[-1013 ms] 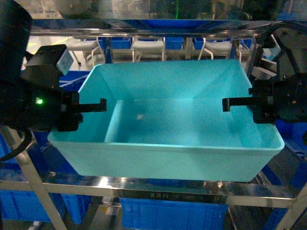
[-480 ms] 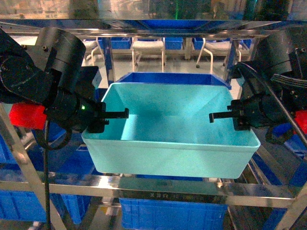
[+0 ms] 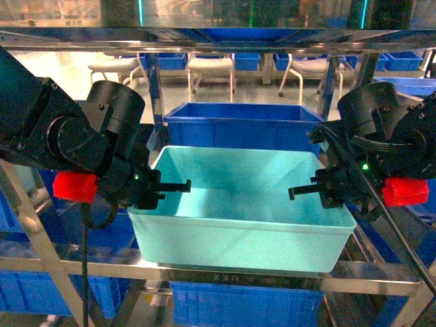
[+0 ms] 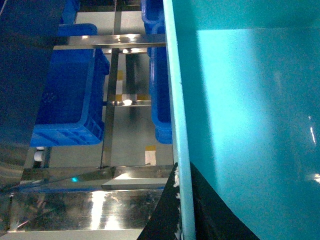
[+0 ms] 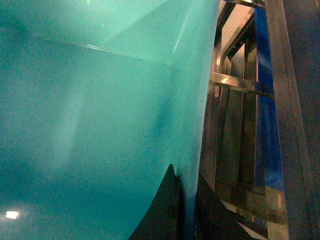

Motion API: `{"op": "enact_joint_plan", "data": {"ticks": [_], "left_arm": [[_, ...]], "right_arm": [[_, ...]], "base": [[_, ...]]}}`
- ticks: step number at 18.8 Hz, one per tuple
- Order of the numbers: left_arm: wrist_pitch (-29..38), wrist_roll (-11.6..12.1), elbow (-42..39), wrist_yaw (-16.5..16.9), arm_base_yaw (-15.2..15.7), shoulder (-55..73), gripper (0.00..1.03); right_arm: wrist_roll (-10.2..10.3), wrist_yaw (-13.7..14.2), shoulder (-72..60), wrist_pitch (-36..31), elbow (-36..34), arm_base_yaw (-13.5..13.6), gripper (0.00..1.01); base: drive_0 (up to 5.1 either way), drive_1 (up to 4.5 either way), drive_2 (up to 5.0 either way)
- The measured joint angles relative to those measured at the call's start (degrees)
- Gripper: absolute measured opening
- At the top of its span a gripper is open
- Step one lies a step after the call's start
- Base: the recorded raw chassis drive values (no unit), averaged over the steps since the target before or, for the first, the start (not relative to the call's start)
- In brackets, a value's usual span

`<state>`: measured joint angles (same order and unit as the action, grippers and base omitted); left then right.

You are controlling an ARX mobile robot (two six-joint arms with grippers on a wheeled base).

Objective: Organize blue bins on left shelf correctly

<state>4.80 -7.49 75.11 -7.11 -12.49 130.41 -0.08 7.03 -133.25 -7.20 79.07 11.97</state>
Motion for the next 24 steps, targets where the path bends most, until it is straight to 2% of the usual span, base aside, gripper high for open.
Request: {"op": "enact_joint_plan", "data": {"ticks": [3, 11, 13, 16, 17, 19, 21, 24], "left_arm": [[-1.51, -0.04, 3.76, -0.28, -0.57, 2.95, 0.02], [-4.59, -0.02, 9.18, -0.74, -1.20, 6.82, 0.02], [-8.66, -0.02, 17.42, -1.01, -0.31, 11.96, 0.02], [-10.40, -0.09, 20.26, -1.70, -0.13, 13.35, 0.02], [-11.21, -0.26, 20.90, -1.97, -0.11, 13.62, 0.03], [-11.39, -0.15, 21.35, -3.15, -0.11, 13.88, 0.14], [-11.26, -0.09, 21.62, -3.93, 0.02, 13.88, 0.25], [-10.43, -0.04, 21.75, -4.50, 0.50, 13.86, 0.49]], "right_arm": [[-0.70, 0.20, -1.88, 0.33, 2.19, -0.76, 0.02], [-1.01, 0.17, -4.48, 2.78, 4.90, -1.38, 0.02], [-1.38, -2.10, -6.86, 4.28, 8.87, -1.46, 0.02], [-1.46, -2.78, -7.61, 4.63, 9.68, -1.46, 0.02], [-1.86, -2.78, -7.65, 4.61, 9.68, -1.46, 0.06], [-4.48, -2.67, -7.65, 5.14, 9.68, -1.46, 0.18], [-5.90, -2.51, -7.67, 5.09, 9.68, -1.46, 0.29], [-7.39, -2.47, -7.67, 5.05, 9.68, -1.36, 0.53]], "base": [[0.0, 0.00, 0.0], [0.0, 0.00, 0.0], [0.0, 0.00, 0.0], [0.0, 0.00, 0.0], [0.0, 0.00, 0.0], [0.0, 0.00, 0.0], [0.0, 0.00, 0.0], [0.0, 0.00, 0.0]]}}
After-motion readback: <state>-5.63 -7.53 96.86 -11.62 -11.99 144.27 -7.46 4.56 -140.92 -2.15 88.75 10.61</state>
